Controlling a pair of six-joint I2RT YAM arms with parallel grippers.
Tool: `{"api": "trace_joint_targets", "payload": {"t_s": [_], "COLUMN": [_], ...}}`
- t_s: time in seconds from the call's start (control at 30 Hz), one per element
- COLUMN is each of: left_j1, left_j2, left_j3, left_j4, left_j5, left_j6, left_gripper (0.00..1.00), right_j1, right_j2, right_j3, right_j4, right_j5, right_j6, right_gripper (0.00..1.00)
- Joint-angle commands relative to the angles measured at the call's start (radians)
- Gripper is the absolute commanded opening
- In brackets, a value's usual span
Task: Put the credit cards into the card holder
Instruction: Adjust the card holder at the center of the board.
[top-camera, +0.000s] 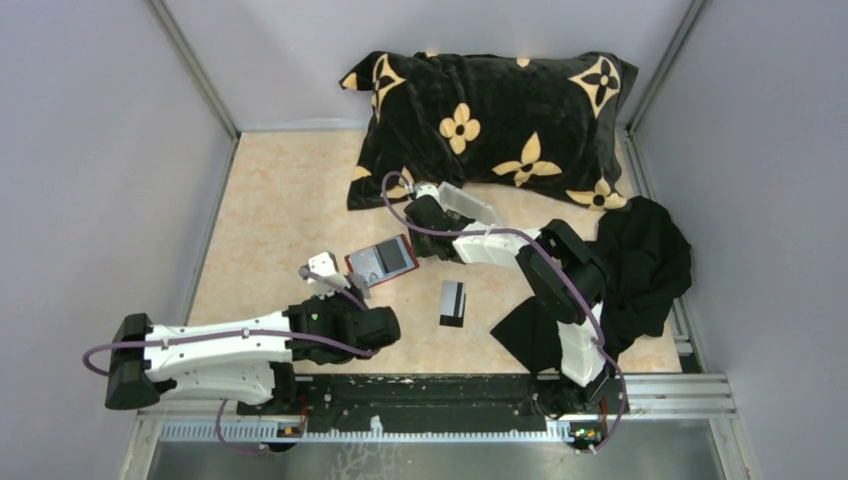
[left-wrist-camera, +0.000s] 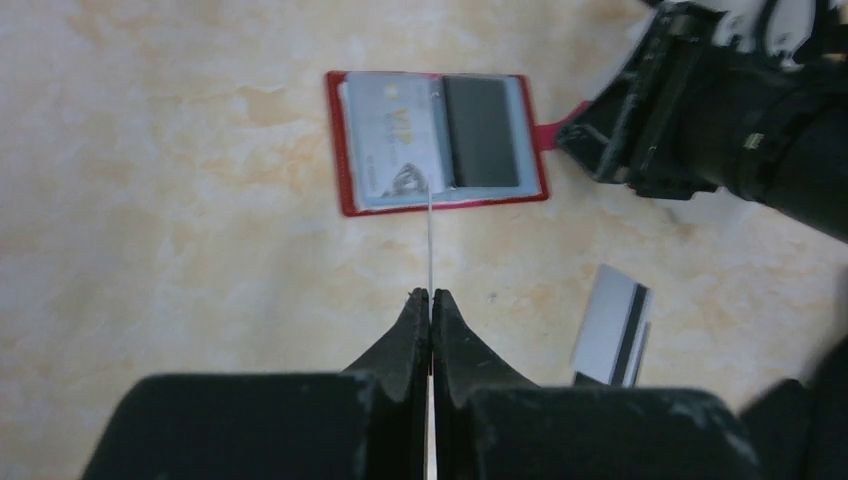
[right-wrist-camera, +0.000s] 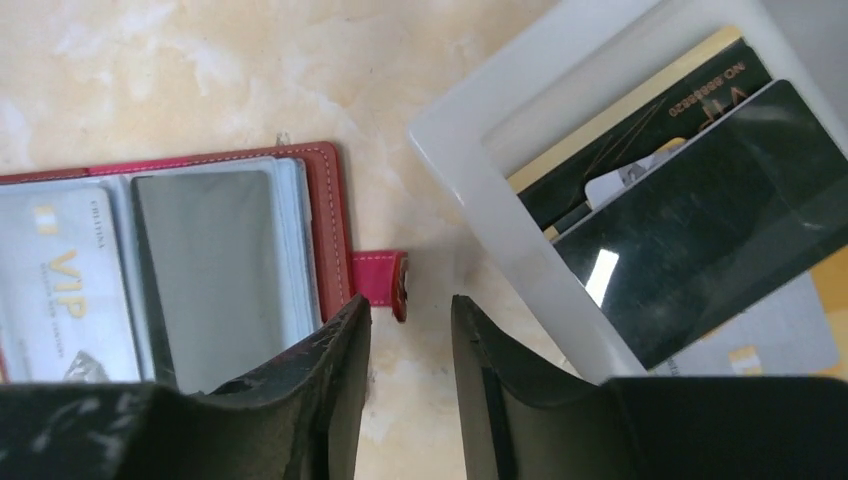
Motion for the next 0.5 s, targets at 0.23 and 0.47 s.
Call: {"api": "trace_joint_targets", "payload": {"t_s": [0.23, 0.47], "left_j1": [0.301, 0.501], "left_j2": [-0.085, -0.025], "left_j3": [-0.078, -0.133], "left_j4": [0.960, 1.030], "left_j5": [0.264, 0.500], "left_j6": [1.024, 1.008], "left_gripper": [0.00, 0.00], "right_j1": [0.006, 0.021], "right_j2": [-0.174, -0.213], "right_j3": [-0.033, -0.110], "right_j4": [0.066, 0.179], "right_j5": [-0.030, -0.059], "right_j6": [-0.054, -0.100], "right_gripper": [0.42, 0.18]}}
